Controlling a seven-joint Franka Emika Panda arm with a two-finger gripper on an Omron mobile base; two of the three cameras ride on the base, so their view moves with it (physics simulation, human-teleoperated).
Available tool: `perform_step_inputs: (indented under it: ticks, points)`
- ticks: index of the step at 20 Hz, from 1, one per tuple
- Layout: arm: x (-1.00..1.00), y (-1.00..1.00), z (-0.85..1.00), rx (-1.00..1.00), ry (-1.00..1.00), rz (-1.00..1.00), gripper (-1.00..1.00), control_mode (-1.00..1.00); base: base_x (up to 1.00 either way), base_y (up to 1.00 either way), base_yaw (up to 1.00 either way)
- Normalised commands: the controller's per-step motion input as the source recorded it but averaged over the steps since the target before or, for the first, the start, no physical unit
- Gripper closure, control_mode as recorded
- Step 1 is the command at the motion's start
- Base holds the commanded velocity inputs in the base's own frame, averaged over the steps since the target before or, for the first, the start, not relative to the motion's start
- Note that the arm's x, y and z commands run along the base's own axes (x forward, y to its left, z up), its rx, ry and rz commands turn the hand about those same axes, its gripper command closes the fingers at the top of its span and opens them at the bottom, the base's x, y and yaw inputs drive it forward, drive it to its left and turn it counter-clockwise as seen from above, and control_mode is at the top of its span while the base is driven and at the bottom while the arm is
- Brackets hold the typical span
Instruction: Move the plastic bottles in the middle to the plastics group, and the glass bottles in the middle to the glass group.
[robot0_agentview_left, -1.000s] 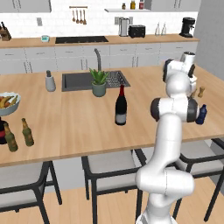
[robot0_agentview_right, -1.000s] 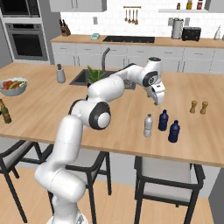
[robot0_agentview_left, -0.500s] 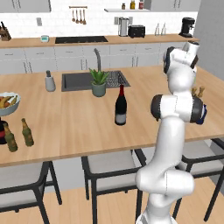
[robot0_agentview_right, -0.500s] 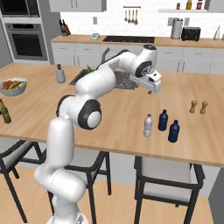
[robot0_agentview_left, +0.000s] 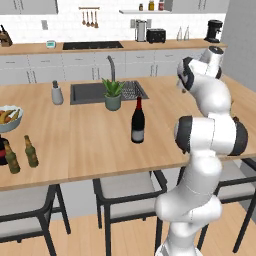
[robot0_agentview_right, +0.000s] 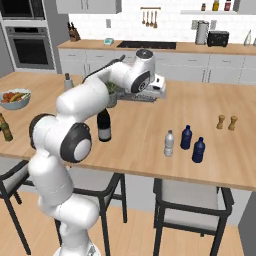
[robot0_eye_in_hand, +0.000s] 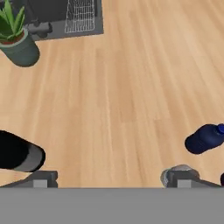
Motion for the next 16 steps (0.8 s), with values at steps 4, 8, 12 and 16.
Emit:
perform_step_inputs:
  ticks: [4,8,12,16]
  points:
    - [-0.46,0.78,-0.04,-0.2,-0.35,0.19,-1.0,-1.0,0.0,0.0,0.0]
    - [-0.06,0.63,0.2,0.0,-0.04,0.06,-1.0,-1.0,0.0,0.0,0.0]
    - [0.02,0.61,0.14,0.0,0.01,0.01,-1.0,-1.0,0.0,0.0,0.0]
    - [0.21,0.38,0.43,0.07,0.2,0.06,-1.0,-1.0,0.0,0.0,0.0]
